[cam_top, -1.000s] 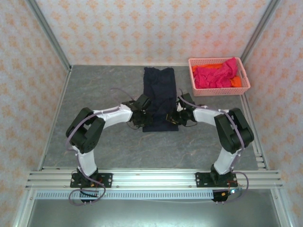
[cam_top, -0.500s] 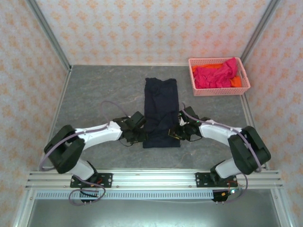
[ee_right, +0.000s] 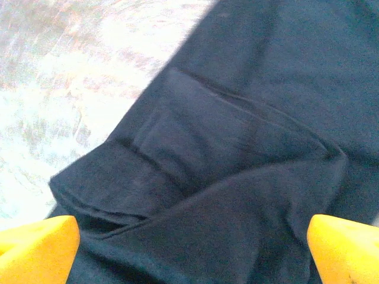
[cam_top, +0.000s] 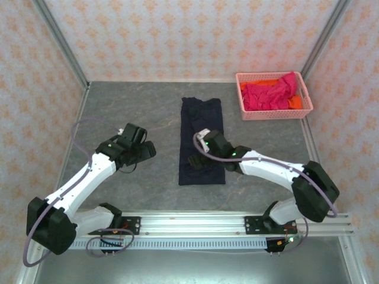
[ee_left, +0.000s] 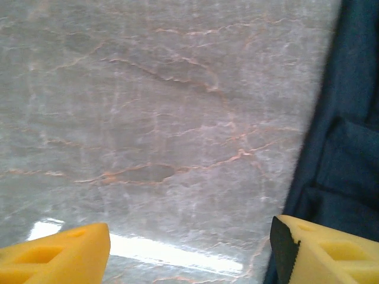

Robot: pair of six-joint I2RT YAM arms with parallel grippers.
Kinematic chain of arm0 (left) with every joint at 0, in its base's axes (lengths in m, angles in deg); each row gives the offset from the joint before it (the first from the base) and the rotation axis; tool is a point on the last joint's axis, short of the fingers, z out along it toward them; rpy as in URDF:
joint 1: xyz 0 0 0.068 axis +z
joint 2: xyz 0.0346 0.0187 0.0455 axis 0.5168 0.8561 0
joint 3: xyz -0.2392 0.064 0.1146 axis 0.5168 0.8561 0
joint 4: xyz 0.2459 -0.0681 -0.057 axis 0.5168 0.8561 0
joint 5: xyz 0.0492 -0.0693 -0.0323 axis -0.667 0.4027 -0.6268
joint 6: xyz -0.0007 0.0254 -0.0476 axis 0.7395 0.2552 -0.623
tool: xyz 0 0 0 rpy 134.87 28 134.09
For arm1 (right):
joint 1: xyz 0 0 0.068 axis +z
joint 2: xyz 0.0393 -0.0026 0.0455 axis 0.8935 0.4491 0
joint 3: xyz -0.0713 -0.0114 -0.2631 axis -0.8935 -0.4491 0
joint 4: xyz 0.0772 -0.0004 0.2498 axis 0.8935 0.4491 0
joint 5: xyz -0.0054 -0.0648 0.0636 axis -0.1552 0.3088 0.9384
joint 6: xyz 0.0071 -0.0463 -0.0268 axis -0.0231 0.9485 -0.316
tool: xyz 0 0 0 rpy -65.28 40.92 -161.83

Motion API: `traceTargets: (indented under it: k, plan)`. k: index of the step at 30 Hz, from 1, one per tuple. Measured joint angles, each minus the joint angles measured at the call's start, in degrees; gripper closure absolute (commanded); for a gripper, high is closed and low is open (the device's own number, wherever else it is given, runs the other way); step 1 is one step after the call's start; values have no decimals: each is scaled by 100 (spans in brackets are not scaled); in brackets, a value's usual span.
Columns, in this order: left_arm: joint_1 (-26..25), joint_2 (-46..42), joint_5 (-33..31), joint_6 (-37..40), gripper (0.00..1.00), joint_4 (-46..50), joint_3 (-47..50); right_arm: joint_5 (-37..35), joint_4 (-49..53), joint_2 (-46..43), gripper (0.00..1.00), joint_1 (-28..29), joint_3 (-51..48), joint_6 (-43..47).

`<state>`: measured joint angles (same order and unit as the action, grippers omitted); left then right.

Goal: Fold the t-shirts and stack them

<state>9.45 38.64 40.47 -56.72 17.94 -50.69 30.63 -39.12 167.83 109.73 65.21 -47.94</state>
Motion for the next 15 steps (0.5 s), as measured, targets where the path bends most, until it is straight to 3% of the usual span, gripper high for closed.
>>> traceTargets:
  k: [4, 8, 15]
  plan:
    - [120, -44, 11, 57, 26, 140, 92, -52, -190, 660, 1, 332, 192, 1325]
    - [149, -48, 44, 94, 26, 142, 168, -256, -195, 1193, 1, 339, 422, 2083]
    - [160, 55, 133, 127, 27, 133, 179, -529, -293, 1694, 1, 35, 1001, 2339]
